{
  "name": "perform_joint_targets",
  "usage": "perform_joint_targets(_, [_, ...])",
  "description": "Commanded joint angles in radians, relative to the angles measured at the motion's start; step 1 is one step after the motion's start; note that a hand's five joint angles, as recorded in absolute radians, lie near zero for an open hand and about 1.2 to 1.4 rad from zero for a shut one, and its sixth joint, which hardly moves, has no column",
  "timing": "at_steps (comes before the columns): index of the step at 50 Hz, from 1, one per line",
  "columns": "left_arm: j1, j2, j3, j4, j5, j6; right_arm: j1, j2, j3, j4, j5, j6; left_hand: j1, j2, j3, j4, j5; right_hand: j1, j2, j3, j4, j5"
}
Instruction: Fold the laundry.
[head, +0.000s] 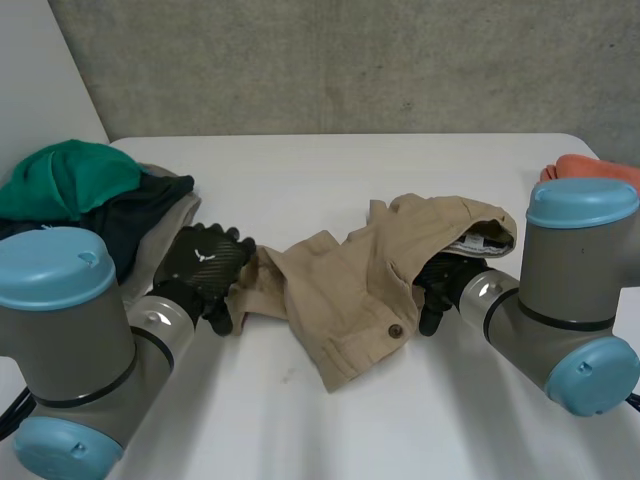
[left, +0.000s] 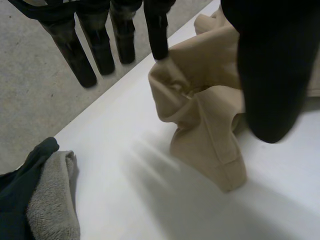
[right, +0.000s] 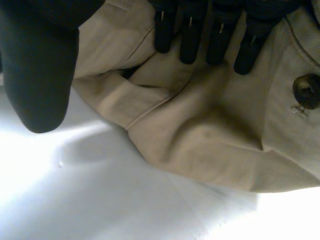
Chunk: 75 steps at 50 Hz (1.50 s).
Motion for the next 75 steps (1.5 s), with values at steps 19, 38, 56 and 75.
perform_joint_targets(19, [0.059,0.06,-0.001,-0.059,0.054,-0.05,-0.132,0.184,-0.521,0.24,0.068,0.175,-0.12,-0.117,-0.123,-0.116,-0.121,0.032,0.027,0.05,0.042,0.081])
perform_joint_targets(38, [0.059,-0.017,0.074,-0.062,0.066,-0.059,-0.182,-0.117,-0.184,0.524,0.105,-0.353,-0.12,-0.117,-0.123,-0.116,-0.121,0.252,0.247,0.27,0.263,0.302])
perform_joint_targets(56, [0.062,0.012,0.105,-0.084,0.062,-0.116,-0.18,-0.099,-0.244,0.546,-0.318,-0.051,-0.12,-0.117,-0.123,-0.116,-0.121,0.162,0.157,0.18,0.173,0.212])
perform_joint_targets(75, [0.085,0.021,0.059,-0.081,0.062,-0.133,0.078,0.276,-0.367,0.022,0.173,0.248,-0.12,-0.117,-0.123,-0.116,-0.121,0.093,0.088,0.111,0.104,0.143])
